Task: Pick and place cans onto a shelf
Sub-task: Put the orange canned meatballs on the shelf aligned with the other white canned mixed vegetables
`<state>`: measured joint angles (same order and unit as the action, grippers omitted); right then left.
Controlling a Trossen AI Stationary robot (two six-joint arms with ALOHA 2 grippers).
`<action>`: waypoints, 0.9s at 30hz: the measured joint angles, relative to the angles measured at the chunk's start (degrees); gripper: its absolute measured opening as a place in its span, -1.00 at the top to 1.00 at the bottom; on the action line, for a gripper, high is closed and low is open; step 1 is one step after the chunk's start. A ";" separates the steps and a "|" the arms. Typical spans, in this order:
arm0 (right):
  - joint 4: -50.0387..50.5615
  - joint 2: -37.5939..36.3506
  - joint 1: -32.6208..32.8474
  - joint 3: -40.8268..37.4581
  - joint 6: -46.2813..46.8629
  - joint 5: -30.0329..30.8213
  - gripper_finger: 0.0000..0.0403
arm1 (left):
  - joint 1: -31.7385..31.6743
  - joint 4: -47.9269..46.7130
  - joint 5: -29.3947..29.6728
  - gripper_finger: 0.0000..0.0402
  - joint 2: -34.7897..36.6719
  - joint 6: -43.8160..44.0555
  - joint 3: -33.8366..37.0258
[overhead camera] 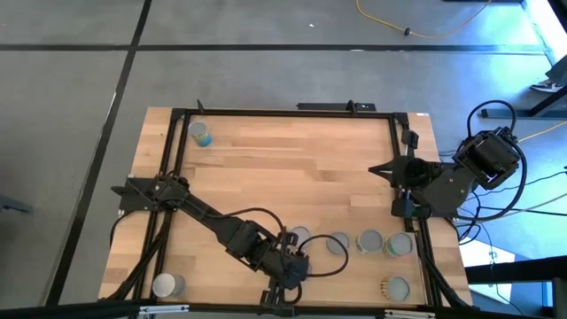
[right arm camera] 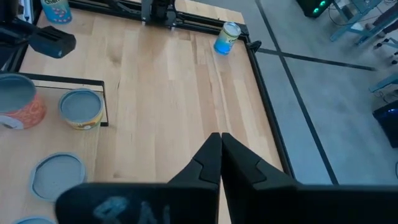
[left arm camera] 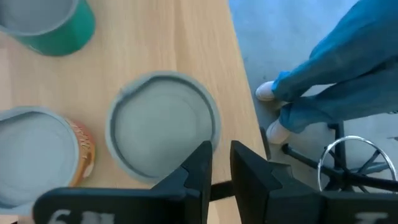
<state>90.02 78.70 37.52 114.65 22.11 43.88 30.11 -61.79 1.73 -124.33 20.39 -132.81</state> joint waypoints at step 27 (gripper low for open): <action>0.00 0.00 0.00 0.00 0.06 -0.61 0.95 | -0.49 -6.17 -1.02 0.99 2.62 8.43 -0.05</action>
<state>90.02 78.70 37.52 114.65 22.16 43.27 29.62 -67.97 0.71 -121.72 28.82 -132.86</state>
